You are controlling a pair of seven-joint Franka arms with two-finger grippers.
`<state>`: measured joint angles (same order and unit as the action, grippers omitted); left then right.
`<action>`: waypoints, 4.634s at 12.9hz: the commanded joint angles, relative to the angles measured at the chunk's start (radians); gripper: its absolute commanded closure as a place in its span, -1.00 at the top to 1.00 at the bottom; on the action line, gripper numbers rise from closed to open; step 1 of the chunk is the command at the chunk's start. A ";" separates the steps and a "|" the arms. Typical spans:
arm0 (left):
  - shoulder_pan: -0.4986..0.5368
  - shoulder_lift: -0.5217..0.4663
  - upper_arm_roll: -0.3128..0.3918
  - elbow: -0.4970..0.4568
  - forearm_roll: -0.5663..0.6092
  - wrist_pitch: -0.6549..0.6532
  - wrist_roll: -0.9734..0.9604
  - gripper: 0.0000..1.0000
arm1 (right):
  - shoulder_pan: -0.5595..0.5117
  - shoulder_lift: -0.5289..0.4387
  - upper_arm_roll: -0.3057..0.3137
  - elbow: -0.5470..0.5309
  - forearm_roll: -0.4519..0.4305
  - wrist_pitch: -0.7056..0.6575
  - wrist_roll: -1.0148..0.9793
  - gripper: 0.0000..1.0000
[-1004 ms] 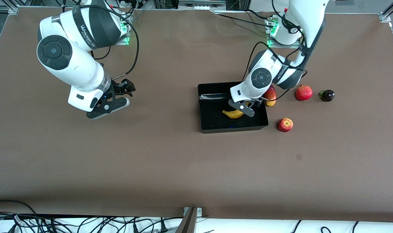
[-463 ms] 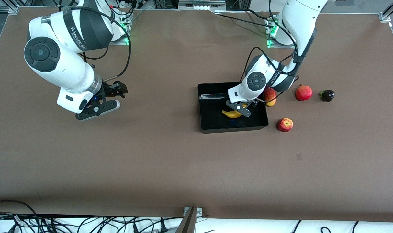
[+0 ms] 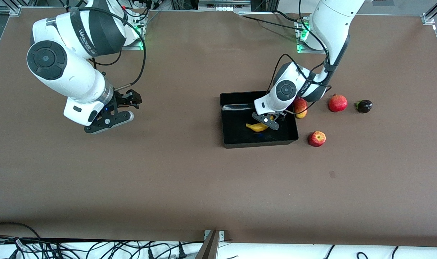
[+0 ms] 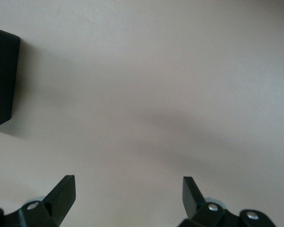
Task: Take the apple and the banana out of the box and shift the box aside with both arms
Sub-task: 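Grasp the yellow banana in the tray with the left gripper, then lift the banana out and set it beside the apple, then grasp the tray rim with the right gripper while the left gripper withdraws, then drag the empty tray away from the fruits with the right gripper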
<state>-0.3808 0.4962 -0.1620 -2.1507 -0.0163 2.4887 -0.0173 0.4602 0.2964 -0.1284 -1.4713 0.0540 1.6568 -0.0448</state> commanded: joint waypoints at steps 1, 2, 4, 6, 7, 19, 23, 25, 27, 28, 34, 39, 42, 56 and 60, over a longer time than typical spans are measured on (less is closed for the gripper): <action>-0.012 0.015 0.009 -0.011 0.003 0.022 0.013 -1.00 | 0.000 -0.011 0.001 0.003 -0.006 -0.017 -0.003 1.00; -0.012 0.015 0.009 -0.009 0.003 0.021 0.013 -1.00 | 0.000 -0.011 0.001 0.003 -0.006 -0.017 -0.004 1.00; -0.010 0.016 0.009 -0.008 0.004 0.016 0.014 -1.00 | 0.000 -0.013 0.001 0.003 -0.006 -0.019 -0.006 1.00; -0.010 0.012 0.009 -0.006 0.004 0.012 0.014 -1.00 | 0.000 -0.014 0.001 0.003 -0.006 -0.019 -0.006 1.00; -0.010 0.006 0.009 -0.003 0.006 0.006 0.019 -1.00 | 0.000 -0.014 0.001 0.003 -0.006 -0.019 -0.006 1.00; 0.101 -0.261 0.006 0.198 -0.070 -0.508 0.068 -1.00 | 0.000 -0.013 0.003 0.003 -0.003 -0.019 -0.003 1.00; 0.230 -0.277 0.006 0.198 -0.070 -0.521 0.220 -1.00 | 0.002 -0.007 0.009 0.002 0.042 -0.017 0.022 1.00; 0.324 -0.277 0.006 0.199 -0.070 -0.511 0.403 -1.00 | 0.020 0.019 0.013 0.002 0.185 0.004 0.154 1.00; 0.411 -0.262 0.006 0.235 -0.070 -0.511 0.581 -1.00 | 0.099 0.058 0.024 0.002 0.207 0.105 0.233 1.00; 0.466 -0.240 0.006 0.245 -0.070 -0.511 0.681 -1.00 | 0.147 0.093 0.024 -0.006 0.208 0.165 0.271 1.00; 0.666 -0.053 0.022 0.307 -0.056 -0.507 1.215 -1.00 | 0.322 0.308 0.026 -0.009 0.202 0.559 0.503 1.00; 0.698 0.068 0.027 0.305 0.038 -0.374 1.503 -1.00 | 0.449 0.438 0.019 -0.116 0.202 0.881 0.507 0.90; 0.697 0.099 0.027 0.304 0.038 -0.308 1.559 -1.00 | 0.463 0.437 0.021 -0.175 0.201 0.966 0.503 -1.00; 0.631 -0.341 0.029 0.060 0.012 -0.167 1.005 1.00 | 0.448 0.115 -0.288 -0.165 0.222 0.355 0.473 -1.00; 0.541 -0.479 0.077 0.213 0.012 -0.468 0.927 1.00 | 0.360 0.121 -0.439 -0.178 0.222 0.253 0.280 -1.00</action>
<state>0.2059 0.0783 -0.1313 -1.9948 0.0018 2.1444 0.9607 0.8837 0.4232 -0.5540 -1.6260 0.2538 1.9247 0.3319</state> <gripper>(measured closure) 0.000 0.969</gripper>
